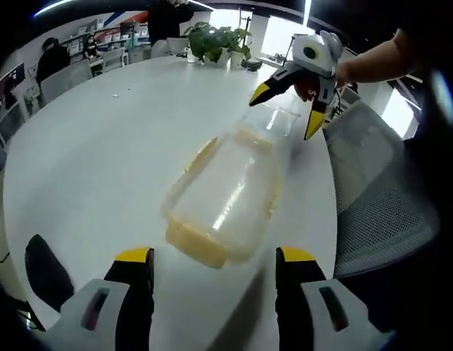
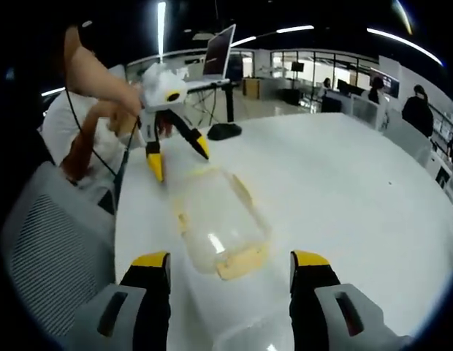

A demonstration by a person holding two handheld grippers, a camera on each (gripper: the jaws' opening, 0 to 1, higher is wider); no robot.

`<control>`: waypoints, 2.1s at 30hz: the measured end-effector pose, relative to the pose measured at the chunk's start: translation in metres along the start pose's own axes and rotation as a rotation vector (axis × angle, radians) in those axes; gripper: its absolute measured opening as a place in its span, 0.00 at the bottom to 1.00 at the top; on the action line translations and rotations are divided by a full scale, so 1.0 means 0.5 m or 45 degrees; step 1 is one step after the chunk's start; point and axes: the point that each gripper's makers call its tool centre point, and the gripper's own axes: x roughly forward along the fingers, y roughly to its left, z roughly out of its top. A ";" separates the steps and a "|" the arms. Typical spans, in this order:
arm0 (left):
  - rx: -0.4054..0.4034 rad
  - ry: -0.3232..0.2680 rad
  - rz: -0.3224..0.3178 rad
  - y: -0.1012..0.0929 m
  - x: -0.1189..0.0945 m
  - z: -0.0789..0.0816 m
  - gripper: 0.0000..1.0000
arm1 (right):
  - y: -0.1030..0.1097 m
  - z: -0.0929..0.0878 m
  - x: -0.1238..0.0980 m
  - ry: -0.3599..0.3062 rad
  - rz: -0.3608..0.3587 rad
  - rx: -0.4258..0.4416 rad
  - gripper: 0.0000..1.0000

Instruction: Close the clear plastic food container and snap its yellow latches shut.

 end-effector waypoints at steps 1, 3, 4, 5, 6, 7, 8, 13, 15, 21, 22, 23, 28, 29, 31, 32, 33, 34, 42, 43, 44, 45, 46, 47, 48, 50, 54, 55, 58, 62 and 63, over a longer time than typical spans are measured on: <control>0.005 0.002 -0.001 0.001 0.000 0.000 0.67 | 0.000 0.000 0.002 0.004 0.004 -0.003 0.66; 0.020 0.010 -0.002 0.002 0.001 -0.002 0.67 | 0.000 0.000 0.005 0.010 0.009 -0.016 0.66; 0.034 0.017 -0.002 0.003 0.002 -0.004 0.67 | 0.000 0.001 0.007 0.013 0.013 -0.026 0.66; 0.044 0.025 -0.003 0.003 0.003 -0.006 0.66 | 0.000 0.000 0.008 0.018 0.016 -0.029 0.66; 0.050 0.029 -0.006 0.003 0.004 -0.007 0.66 | 0.000 -0.002 0.009 0.024 0.018 -0.032 0.66; 0.059 0.031 -0.008 0.002 0.004 -0.007 0.66 | -0.001 -0.002 0.010 0.025 0.020 -0.036 0.66; 0.068 0.033 -0.008 0.003 0.004 -0.007 0.66 | -0.001 -0.003 0.011 0.027 0.023 -0.036 0.66; 0.102 0.041 -0.016 0.003 0.009 -0.006 0.66 | 0.000 -0.006 0.017 0.044 0.035 -0.061 0.66; 0.121 0.050 -0.021 0.002 0.012 -0.006 0.65 | -0.001 -0.007 0.019 0.048 0.039 -0.062 0.66; 0.182 0.078 -0.028 0.004 0.014 -0.009 0.64 | -0.002 -0.014 0.026 0.075 0.053 -0.078 0.64; 0.186 0.079 -0.031 0.004 0.015 -0.009 0.64 | -0.002 -0.015 0.026 0.079 0.054 -0.084 0.64; 0.190 0.080 -0.033 0.004 0.015 -0.009 0.64 | -0.002 -0.016 0.027 0.084 0.056 -0.093 0.64; 0.235 0.095 -0.043 0.007 0.018 -0.010 0.63 | -0.004 -0.017 0.031 0.104 0.067 -0.130 0.64; 0.249 0.099 -0.046 0.008 0.019 -0.010 0.63 | -0.006 -0.017 0.033 0.108 0.068 -0.134 0.64; 0.270 0.107 -0.049 0.009 0.021 -0.010 0.63 | -0.010 -0.018 0.034 0.114 0.071 -0.149 0.64; 0.276 0.110 -0.052 0.008 0.022 -0.011 0.63 | -0.012 -0.019 0.035 0.117 0.071 -0.155 0.64; 0.289 0.114 -0.058 0.007 0.023 -0.011 0.63 | -0.014 -0.018 0.035 0.119 0.074 -0.152 0.64; 0.299 0.118 -0.062 0.007 0.024 -0.013 0.62 | -0.015 -0.018 0.036 0.120 0.076 -0.151 0.63; 0.412 0.166 -0.077 0.003 0.025 -0.021 0.61 | -0.026 -0.020 0.043 0.151 0.094 -0.193 0.62; 0.413 0.166 -0.079 0.003 0.025 -0.022 0.61 | -0.026 -0.020 0.043 0.152 0.094 -0.195 0.62; 0.416 0.168 -0.082 0.005 0.026 -0.022 0.61 | -0.028 -0.021 0.045 0.158 0.095 -0.201 0.62; 0.420 0.168 -0.084 0.005 0.026 -0.022 0.61 | -0.028 -0.022 0.048 0.160 0.098 -0.199 0.62; 0.424 0.168 -0.084 0.006 0.026 -0.021 0.61 | -0.028 -0.023 0.049 0.160 0.101 -0.199 0.62; 0.426 0.167 -0.085 0.006 0.026 -0.020 0.60 | -0.027 -0.023 0.051 0.162 0.106 -0.201 0.62; 0.430 0.165 -0.088 0.007 0.026 -0.018 0.60 | -0.025 -0.023 0.052 0.167 0.115 -0.207 0.62; 0.444 0.167 -0.089 0.010 0.027 -0.017 0.58 | -0.023 -0.025 0.053 0.179 0.125 -0.221 0.61; 0.481 0.182 -0.102 0.012 0.029 -0.016 0.57 | -0.022 -0.028 0.055 0.196 0.142 -0.243 0.61; 0.488 0.183 -0.107 0.012 0.029 -0.015 0.57 | -0.022 -0.028 0.055 0.201 0.146 -0.248 0.61; 0.502 0.189 -0.115 0.013 0.031 -0.013 0.57 | -0.023 -0.032 0.056 0.218 0.156 -0.264 0.60; 0.519 0.195 -0.122 0.014 0.033 -0.010 0.56 | -0.022 -0.042 0.058 0.249 0.169 -0.284 0.58; 0.520 0.197 -0.124 0.014 0.033 -0.010 0.56 | -0.022 -0.045 0.059 0.258 0.171 -0.291 0.58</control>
